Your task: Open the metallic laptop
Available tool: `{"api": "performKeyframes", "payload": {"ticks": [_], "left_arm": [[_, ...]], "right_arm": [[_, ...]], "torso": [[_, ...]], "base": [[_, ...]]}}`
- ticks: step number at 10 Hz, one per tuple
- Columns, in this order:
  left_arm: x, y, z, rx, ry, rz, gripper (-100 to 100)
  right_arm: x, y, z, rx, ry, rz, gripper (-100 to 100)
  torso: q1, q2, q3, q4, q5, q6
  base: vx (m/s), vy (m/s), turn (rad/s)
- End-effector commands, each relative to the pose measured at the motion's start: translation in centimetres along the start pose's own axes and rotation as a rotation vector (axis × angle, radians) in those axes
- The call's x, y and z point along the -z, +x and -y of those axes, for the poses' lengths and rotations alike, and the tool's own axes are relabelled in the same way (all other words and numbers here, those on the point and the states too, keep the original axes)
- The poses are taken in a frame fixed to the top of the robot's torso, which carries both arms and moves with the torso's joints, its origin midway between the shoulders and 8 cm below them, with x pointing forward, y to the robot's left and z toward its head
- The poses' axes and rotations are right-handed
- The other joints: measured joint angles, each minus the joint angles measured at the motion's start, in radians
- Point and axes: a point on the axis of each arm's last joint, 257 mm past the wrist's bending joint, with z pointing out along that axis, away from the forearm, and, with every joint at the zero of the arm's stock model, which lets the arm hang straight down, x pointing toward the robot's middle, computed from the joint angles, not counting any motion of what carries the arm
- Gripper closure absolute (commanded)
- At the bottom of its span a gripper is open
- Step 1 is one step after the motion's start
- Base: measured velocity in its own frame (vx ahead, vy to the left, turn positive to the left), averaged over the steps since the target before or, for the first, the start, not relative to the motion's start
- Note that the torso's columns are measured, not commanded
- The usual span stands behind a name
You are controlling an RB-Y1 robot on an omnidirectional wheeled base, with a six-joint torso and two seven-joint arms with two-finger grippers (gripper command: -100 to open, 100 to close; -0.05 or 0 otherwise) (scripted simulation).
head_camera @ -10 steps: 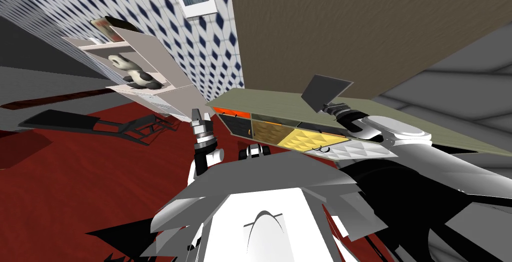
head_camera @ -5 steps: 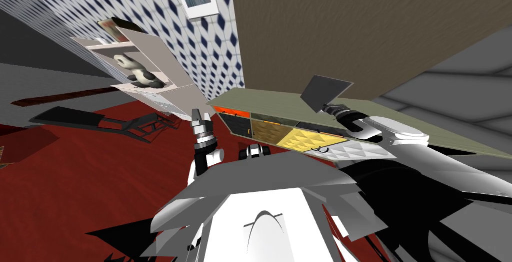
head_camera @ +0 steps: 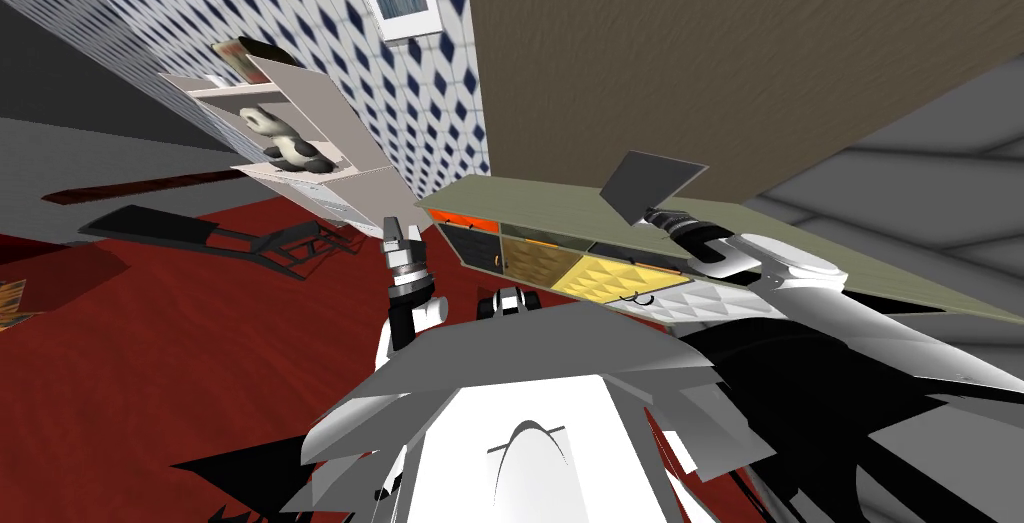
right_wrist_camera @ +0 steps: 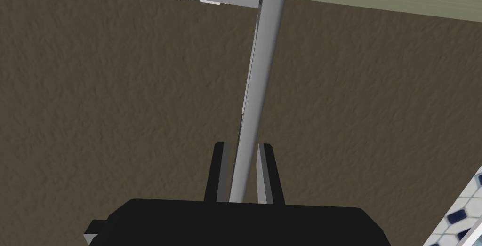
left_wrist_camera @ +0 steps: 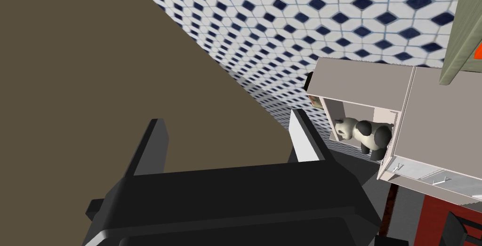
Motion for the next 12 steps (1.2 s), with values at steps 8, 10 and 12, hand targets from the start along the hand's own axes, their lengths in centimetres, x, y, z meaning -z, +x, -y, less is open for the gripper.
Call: {"api": "performKeyframes", "payload": {"ticks": [8,10,12], "left_arm": [[0.0,0.0,0.0,0.000,0.000,0.000,0],[0.0,0.0,0.0,0.000,0.000,0.000,0],[0.0,0.0,0.0,0.000,0.000,0.000,0]], "right_arm": [[0.0,3.1,0.8,-0.421,0.014,0.018,100],[-0.3,2.2,0.3,-0.429,-0.003,0.035,100],[-0.4,3.4,0.3,-0.559,0.003,0.044,100]], "torso": [[-0.006,-0.002,0.000,-0.003,-0.006,0.001],[-0.008,-0.003,-0.001,-0.004,-0.008,0.002],[-0.004,-0.004,-0.002,-0.003,-0.005,-0.002]], "base": [[-0.039,-0.043,0.049],[-0.023,-0.030,0.030],[-0.038,-0.036,0.049]]}}
